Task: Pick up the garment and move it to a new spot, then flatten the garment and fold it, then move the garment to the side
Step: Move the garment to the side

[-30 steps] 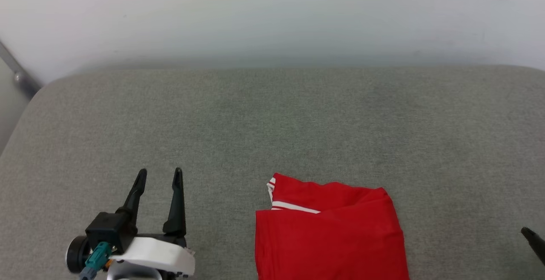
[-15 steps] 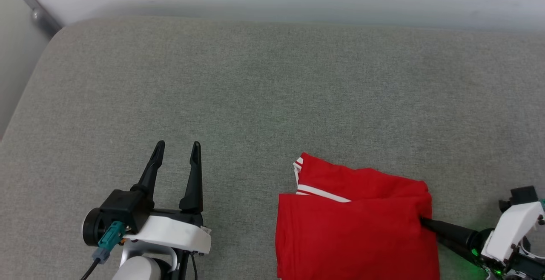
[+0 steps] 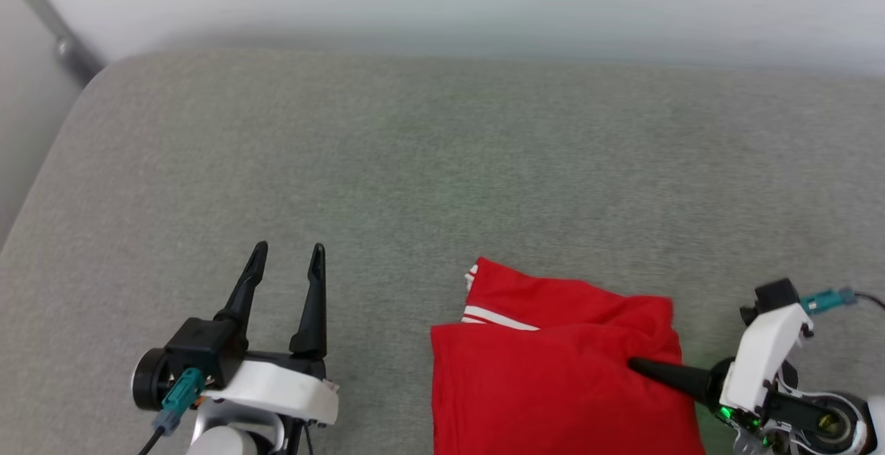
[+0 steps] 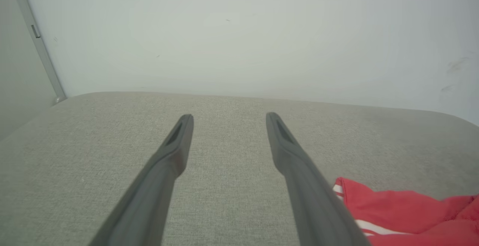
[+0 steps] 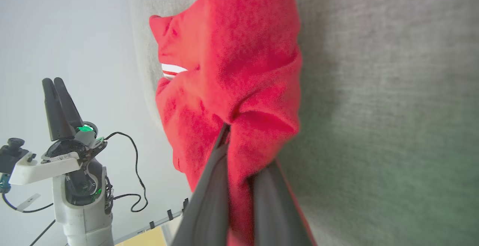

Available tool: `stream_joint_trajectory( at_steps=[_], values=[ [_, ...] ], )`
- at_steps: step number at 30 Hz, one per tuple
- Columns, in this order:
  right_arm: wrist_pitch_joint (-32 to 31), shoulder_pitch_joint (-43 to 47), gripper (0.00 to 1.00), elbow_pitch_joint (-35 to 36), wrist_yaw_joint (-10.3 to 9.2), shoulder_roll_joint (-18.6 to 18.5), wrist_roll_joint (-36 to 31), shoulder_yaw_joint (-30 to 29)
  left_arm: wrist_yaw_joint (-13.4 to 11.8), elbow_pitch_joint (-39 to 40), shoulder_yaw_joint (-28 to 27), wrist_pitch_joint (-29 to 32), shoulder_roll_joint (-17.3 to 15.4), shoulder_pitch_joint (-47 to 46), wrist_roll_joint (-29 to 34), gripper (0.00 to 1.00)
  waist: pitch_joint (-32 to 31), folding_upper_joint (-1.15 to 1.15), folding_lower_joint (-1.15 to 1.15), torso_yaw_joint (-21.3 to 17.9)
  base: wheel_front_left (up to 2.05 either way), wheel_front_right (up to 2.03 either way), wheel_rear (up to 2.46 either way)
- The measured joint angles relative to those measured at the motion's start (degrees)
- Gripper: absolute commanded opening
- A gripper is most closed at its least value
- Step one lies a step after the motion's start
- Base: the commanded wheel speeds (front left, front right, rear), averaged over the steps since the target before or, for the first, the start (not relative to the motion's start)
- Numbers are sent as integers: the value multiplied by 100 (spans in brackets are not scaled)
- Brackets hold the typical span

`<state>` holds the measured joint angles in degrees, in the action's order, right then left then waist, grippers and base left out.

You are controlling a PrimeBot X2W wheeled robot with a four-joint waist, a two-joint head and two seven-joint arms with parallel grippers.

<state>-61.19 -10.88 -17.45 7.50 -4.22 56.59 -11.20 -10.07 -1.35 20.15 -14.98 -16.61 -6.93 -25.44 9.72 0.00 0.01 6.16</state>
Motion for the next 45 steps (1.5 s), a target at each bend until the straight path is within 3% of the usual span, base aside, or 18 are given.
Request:
stream_joint_trajectory(
  at_steps=[6,10,17,23,27,35,41,43,44,45],
  values=[
    [526,-31,0,628,0,-588,-857,1002,-26,65,-58,0,-110,204,15,100,-250,0,0,-489,0,0,0],
    [767,-111,0,684,0,-965,-1361,1423,-33,152,-52,2,-120,208,32,100,-354,0,0,-959,0,0,0],
    [1126,-730,0,385,0,-1295,-1706,1656,11,452,-38,132,-230,-107,81,100,-207,0,0,-1911,0,0,0],
    [1928,-1482,0,3,2,-1720,-2250,1763,149,877,5,506,-508,-805,311,100,572,0,0,-2368,0,0,0],
    [2506,-2068,0,-470,3,-2011,-2628,1638,149,1232,-43,736,-650,-1174,415,100,1211,0,0,-2552,0,0,0],
    [3708,-3147,0,-1328,2,-2499,-3666,777,219,1809,5,1144,-891,-1756,630,100,2325,0,0,-2696,0,0,0],
    [4542,-3623,0,-1958,2,-2390,-4434,69,259,2023,119,1290,-932,-2061,766,100,2904,0,0,-2633,0,0,0],
    [4790,-3711,49,-2209,2,-2202,-4657,-137,279,2031,143,1306,-933,-2081,787,100,3026,0,1,-2585,0,0,0],
    [4927,-3733,100,-2334,2,-2120,-4822,-218,278,2023,147,1308,-933,-2090,789,100,3064,0,1,-2552,0,0,0],
    [5025,-3773,100,-2457,2,-2041,-4894,-334,277,2011,146,1311,-932,-2095,788,100,3085,0,1,-2518,0,0,0]
  ],
)
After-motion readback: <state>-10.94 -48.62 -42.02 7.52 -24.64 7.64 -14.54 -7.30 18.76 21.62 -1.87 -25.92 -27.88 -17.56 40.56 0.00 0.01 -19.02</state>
